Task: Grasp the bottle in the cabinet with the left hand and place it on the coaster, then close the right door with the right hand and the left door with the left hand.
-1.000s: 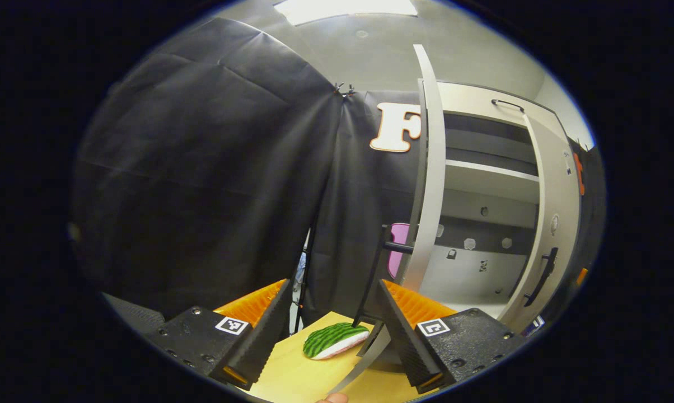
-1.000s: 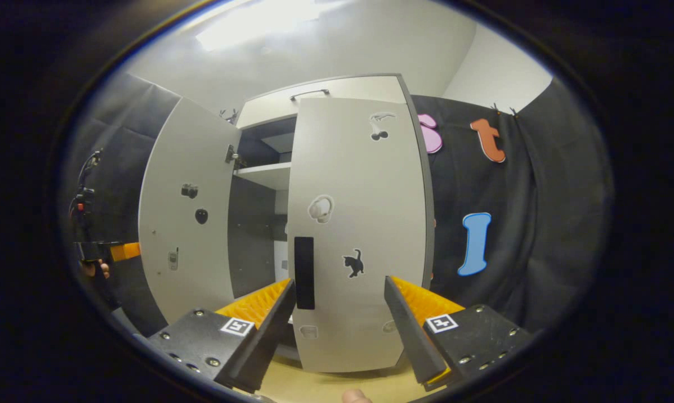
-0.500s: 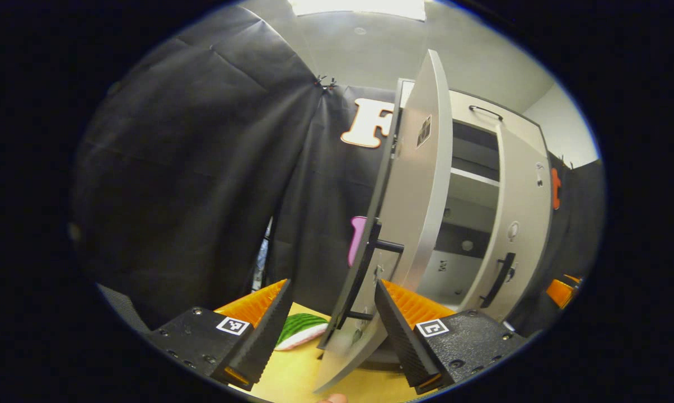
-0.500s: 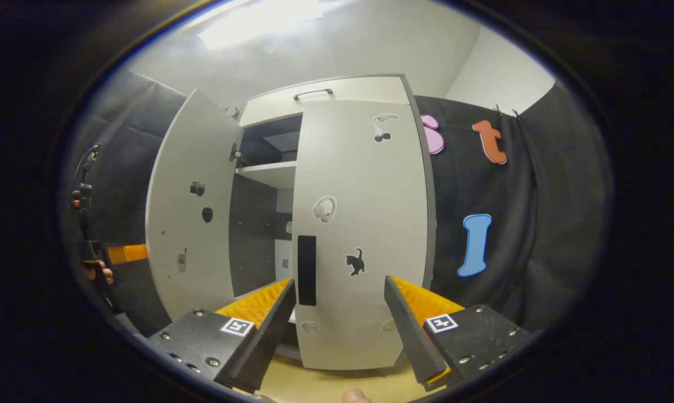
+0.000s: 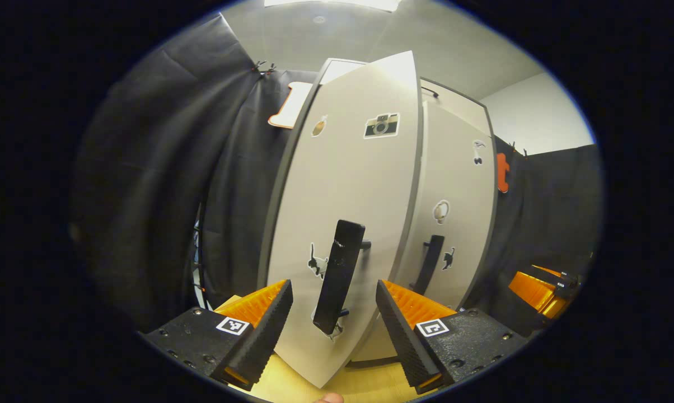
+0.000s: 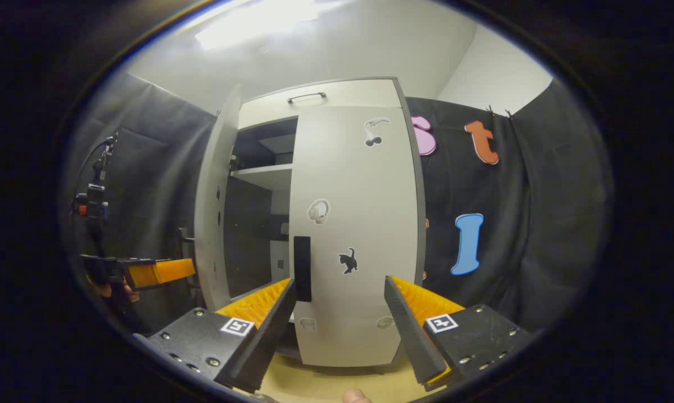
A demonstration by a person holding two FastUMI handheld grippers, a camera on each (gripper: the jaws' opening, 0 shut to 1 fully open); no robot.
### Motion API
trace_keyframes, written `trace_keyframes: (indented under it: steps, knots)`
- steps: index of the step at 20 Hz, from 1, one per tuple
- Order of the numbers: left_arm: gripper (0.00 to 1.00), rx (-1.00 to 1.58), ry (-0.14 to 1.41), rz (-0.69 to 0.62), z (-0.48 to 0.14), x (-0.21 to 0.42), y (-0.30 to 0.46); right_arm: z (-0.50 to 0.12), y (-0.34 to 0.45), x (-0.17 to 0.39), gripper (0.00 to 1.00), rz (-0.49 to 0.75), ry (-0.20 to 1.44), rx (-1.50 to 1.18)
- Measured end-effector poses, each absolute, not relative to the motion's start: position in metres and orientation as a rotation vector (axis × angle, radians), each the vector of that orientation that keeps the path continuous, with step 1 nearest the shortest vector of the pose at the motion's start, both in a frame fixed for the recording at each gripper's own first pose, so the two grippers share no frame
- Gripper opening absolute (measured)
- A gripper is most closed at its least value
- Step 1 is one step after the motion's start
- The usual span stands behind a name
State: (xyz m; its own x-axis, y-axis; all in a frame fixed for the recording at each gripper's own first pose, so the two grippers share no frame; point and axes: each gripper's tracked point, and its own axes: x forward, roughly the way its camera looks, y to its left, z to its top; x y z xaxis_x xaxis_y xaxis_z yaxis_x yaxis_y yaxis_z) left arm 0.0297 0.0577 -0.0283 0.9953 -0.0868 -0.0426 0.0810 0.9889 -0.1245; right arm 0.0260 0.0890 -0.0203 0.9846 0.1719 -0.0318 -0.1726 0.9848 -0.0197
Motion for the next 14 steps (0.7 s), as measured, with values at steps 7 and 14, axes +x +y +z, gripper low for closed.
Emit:
trace_keyframes:
  steps: [7,14]
  knots:
    - [0.95,-0.044,0.065,-0.063,-0.005,0.022,0.027,0.007,0.063,0.022,0.92,0.058,0.009,-0.007]
    - [0.95,0.017,0.031,-0.067,0.017,0.01,0.005,0.038,0.05,0.012,0.92,0.007,-0.039,0.012]
